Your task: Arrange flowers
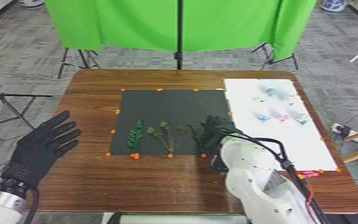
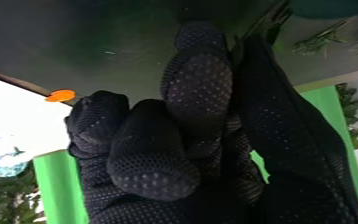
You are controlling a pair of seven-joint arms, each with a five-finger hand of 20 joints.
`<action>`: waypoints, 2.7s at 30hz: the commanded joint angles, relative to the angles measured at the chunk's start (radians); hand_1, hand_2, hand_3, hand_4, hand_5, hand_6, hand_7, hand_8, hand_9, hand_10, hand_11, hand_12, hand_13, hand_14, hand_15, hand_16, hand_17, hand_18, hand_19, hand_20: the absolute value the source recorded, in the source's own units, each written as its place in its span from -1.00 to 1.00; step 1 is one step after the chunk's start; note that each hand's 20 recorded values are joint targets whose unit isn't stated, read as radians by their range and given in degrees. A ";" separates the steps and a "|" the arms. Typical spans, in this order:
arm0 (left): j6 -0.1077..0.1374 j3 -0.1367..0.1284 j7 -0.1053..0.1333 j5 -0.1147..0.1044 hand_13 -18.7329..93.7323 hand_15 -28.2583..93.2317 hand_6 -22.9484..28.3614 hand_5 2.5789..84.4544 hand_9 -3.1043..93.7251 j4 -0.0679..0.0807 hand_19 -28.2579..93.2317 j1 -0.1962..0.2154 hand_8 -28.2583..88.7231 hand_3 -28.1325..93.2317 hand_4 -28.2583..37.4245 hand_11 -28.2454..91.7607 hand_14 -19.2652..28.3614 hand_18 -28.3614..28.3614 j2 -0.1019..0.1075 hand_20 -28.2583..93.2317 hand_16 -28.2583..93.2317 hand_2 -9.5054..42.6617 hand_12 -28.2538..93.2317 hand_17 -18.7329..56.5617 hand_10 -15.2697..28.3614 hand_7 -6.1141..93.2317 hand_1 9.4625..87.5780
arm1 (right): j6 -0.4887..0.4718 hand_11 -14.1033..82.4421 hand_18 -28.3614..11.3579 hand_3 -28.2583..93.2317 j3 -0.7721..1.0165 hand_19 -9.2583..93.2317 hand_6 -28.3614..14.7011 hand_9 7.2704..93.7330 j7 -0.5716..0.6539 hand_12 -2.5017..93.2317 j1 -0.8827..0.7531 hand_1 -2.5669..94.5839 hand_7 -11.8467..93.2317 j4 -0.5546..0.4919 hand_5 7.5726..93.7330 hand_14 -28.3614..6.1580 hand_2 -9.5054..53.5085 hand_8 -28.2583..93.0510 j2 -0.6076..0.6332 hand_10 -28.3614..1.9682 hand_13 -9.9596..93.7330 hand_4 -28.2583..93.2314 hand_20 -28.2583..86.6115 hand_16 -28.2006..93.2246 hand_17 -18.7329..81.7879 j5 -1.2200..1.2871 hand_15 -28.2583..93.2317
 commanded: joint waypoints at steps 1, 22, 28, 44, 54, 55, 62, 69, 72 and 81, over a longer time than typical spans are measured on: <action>-0.004 0.004 -0.003 -0.001 -0.37 0.02 -0.03 -0.41 -0.46 0.010 0.13 0.009 -0.72 0.61 -1.00 -0.15 0.37 0.66 0.009 -0.41 -0.56 -0.71 -0.28 -0.81 0.19 -0.46 -0.63 | -0.021 0.26 -0.77 0.60 0.000 1.00 0.13 1.00 0.006 -0.37 -0.022 -0.91 0.05 0.008 0.67 0.41 -0.28 -0.75 0.007 0.26 0.93 -1.00 0.15 -0.01 0.26 -0.005 0.67; -0.006 0.000 -0.006 0.002 -0.37 0.02 -0.03 -0.41 -0.46 0.007 0.13 0.009 -0.72 0.62 -1.00 -0.15 0.37 0.67 0.000 -0.41 -0.56 -0.72 -0.28 -0.81 0.20 -0.46 -0.64 | -0.071 0.25 -0.79 0.58 0.017 1.00 0.13 1.00 -0.006 -0.37 0.017 -0.93 0.02 -0.018 0.67 0.42 -0.33 -0.74 0.015 0.26 0.93 -1.00 0.14 -0.01 0.25 0.013 0.67; -0.007 -0.003 -0.009 0.003 -0.37 0.02 -0.03 -0.41 -0.46 0.007 0.13 0.011 -0.72 0.62 -1.00 -0.15 0.37 0.67 -0.002 -0.41 -0.55 -0.72 -0.28 -0.81 0.19 -0.46 -0.64 | -0.093 0.25 -0.79 0.56 0.008 1.00 0.13 1.00 0.015 -0.37 0.025 -0.92 0.01 0.012 0.68 0.41 -0.32 -0.74 -0.031 0.26 0.93 -1.00 0.14 -0.01 0.25 0.057 0.67; -0.005 0.000 -0.008 0.005 -0.37 0.02 -0.03 -0.41 -0.46 0.006 0.13 0.010 -0.72 0.62 -1.00 -0.15 0.37 0.67 -0.007 -0.41 -0.56 -0.72 -0.28 -0.81 0.19 -0.46 -0.64 | -0.131 0.24 -0.79 0.53 -0.012 1.00 0.14 1.00 -0.008 -0.37 0.042 -0.95 -0.09 -0.002 0.66 0.41 -0.40 -0.75 -0.004 0.24 0.92 -1.00 0.14 0.00 0.25 -0.057 0.67; -0.004 -0.002 -0.010 0.004 -0.37 0.02 -0.03 -0.41 -0.46 0.005 0.13 0.009 -0.72 0.62 -1.00 -0.15 0.37 0.67 -0.007 -0.41 -0.56 -0.72 -0.28 -0.81 0.19 -0.46 -0.64 | -0.165 0.20 -0.81 0.48 -0.005 1.00 0.10 1.00 0.001 -0.36 0.048 -0.98 -0.42 -0.037 0.62 0.42 -0.49 -0.73 0.008 0.22 0.91 -1.00 0.14 0.01 0.24 -0.029 0.67; -0.005 -0.003 -0.008 0.004 -0.37 0.02 -0.03 -0.41 -0.46 0.004 0.13 0.011 -0.72 0.62 -1.00 -0.15 0.37 0.67 -0.007 -0.41 -0.55 -0.72 -0.28 -0.81 0.19 -0.46 -0.64 | -0.170 0.20 -0.81 0.48 -0.004 1.00 0.10 1.00 0.004 -0.36 0.050 -0.98 -0.43 -0.039 0.61 0.42 -0.49 -0.73 0.007 0.22 0.91 -1.00 0.14 0.01 0.24 -0.025 0.67; -0.006 -0.005 -0.010 0.005 -0.37 0.02 -0.03 -0.41 -0.46 0.004 0.13 0.011 -0.72 0.61 -1.00 -0.15 0.37 0.67 -0.010 -0.41 -0.55 -0.72 -0.28 -0.81 0.20 -0.46 -0.63 | -0.186 0.19 -0.81 0.46 0.005 1.00 0.07 1.00 0.015 -0.36 0.064 -0.98 -0.46 -0.046 0.60 0.42 -0.51 -0.72 0.007 0.22 0.91 -1.00 0.13 0.00 0.24 -0.016 0.67; -0.002 -0.007 -0.006 0.006 -0.37 0.02 -0.03 -0.41 -0.46 0.001 0.13 0.017 -0.72 0.62 -1.00 -0.15 0.37 0.67 -0.013 -0.41 -0.55 -0.72 -0.28 -0.81 0.19 -0.46 -0.64 | -0.142 0.17 -0.82 0.45 0.050 1.00 0.07 1.00 0.001 -0.37 0.086 -0.98 -0.47 -0.054 0.59 0.41 -0.50 -0.72 0.038 0.21 0.91 -1.00 0.13 0.01 0.23 -0.033 0.66; 0.000 -0.007 -0.002 0.006 -0.37 0.02 -0.03 -0.41 -0.46 -0.002 0.13 0.021 -0.72 0.62 -1.00 -0.15 0.37 0.67 -0.015 -0.41 -0.56 -0.72 -0.28 -0.81 0.19 -0.46 -0.64 | -0.075 0.16 -0.81 0.46 0.082 1.00 0.07 1.00 -0.004 -0.37 0.098 -0.99 -0.46 -0.054 0.59 0.41 -0.49 -0.72 0.071 0.20 0.91 -1.00 0.12 0.01 0.23 -0.019 0.66; 0.003 -0.007 0.004 0.006 -0.37 0.02 -0.02 -0.41 -0.46 -0.005 0.13 0.030 -0.72 0.61 -1.00 -0.15 0.37 0.67 -0.019 -0.41 -0.56 -0.72 -0.28 -0.81 0.20 -0.46 -0.64 | 0.207 0.24 -0.66 0.71 0.151 0.82 0.12 0.39 -0.143 -0.32 0.088 -0.63 -0.25 0.010 0.20 0.08 -0.73 -0.78 0.204 -0.04 0.42 -0.99 0.12 -0.06 -0.08 -0.102 0.74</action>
